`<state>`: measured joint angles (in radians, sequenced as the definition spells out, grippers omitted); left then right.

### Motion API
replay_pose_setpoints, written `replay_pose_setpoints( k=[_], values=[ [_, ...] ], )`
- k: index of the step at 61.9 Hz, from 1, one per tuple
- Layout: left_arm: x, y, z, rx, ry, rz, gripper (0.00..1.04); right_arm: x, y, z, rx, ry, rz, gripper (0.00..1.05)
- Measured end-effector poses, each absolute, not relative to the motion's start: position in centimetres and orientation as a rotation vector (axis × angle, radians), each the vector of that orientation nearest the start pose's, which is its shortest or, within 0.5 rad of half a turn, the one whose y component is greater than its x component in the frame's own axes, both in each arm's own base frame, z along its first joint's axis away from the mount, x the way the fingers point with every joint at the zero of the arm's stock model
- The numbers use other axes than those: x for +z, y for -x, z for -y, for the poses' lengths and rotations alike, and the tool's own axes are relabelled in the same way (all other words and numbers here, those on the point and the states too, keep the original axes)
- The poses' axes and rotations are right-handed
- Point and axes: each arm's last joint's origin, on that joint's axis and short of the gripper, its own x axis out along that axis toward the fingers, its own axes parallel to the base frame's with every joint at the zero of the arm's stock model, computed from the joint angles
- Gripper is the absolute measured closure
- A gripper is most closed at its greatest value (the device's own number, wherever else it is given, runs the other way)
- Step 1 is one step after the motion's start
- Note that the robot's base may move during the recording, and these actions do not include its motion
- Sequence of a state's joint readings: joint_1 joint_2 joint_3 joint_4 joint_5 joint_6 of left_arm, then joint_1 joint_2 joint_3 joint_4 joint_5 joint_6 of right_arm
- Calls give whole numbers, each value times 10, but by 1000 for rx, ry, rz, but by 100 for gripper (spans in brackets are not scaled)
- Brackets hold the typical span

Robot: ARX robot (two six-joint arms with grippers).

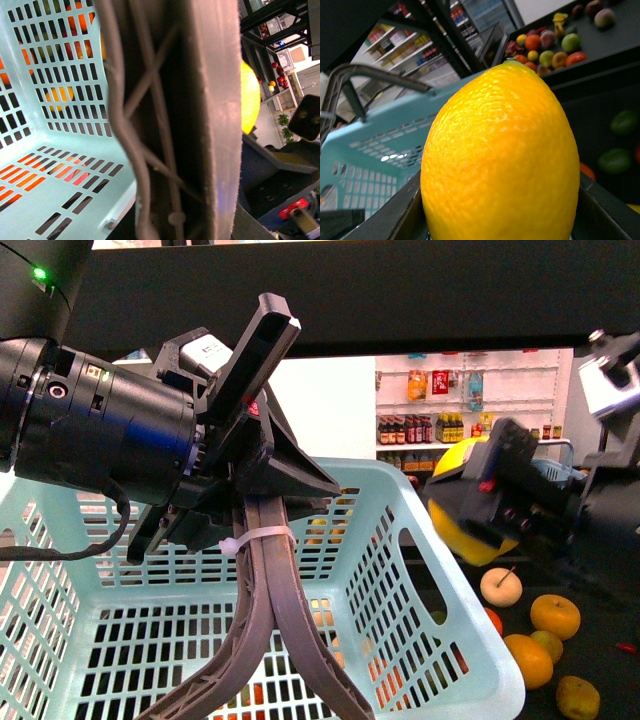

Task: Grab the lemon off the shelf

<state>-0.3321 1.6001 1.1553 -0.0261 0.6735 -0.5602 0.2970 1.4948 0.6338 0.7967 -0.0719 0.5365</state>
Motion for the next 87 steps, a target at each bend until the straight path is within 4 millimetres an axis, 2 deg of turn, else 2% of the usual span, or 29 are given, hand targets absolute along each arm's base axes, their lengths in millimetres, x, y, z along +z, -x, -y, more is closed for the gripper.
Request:
replay_pose_setpoints(
  k=[21,35,39,48,56,63,68,74,83,87],
  values=[
    [275,-330,133,-826,585,-749,91,172,-297,-120,392,-473,-271,39],
    [275,-330,133,-827,585,-749,91,169,-303,-124,411,-473,-252,7],
    [275,-330,133,-828,587,-751,91,171,-305,-120,400,-486,-237,1],
    [275,-330,133,-820,584,-749,91,181,-309,-101,373,-537,-193,2],
    [274,-331,132,-814,582,-747,91,195,-311,-70,307,-589,-131,2],
    [275,-330,132,-818,583,-748,91,192,-316,-37,189,-594,-142,2],
    [275,-330,132,-821,584,-749,91,175,-321,-14,74,-566,-193,2],
    [275,-330,132,-822,584,-749,91,147,-328,2,-38,-532,-297,2],
    [275,-330,133,-822,584,-749,91,94,-341,7,-162,-478,-512,2],
    [275,-330,132,-820,583,-748,91,78,-347,7,-192,-472,-558,2]
  ],
)
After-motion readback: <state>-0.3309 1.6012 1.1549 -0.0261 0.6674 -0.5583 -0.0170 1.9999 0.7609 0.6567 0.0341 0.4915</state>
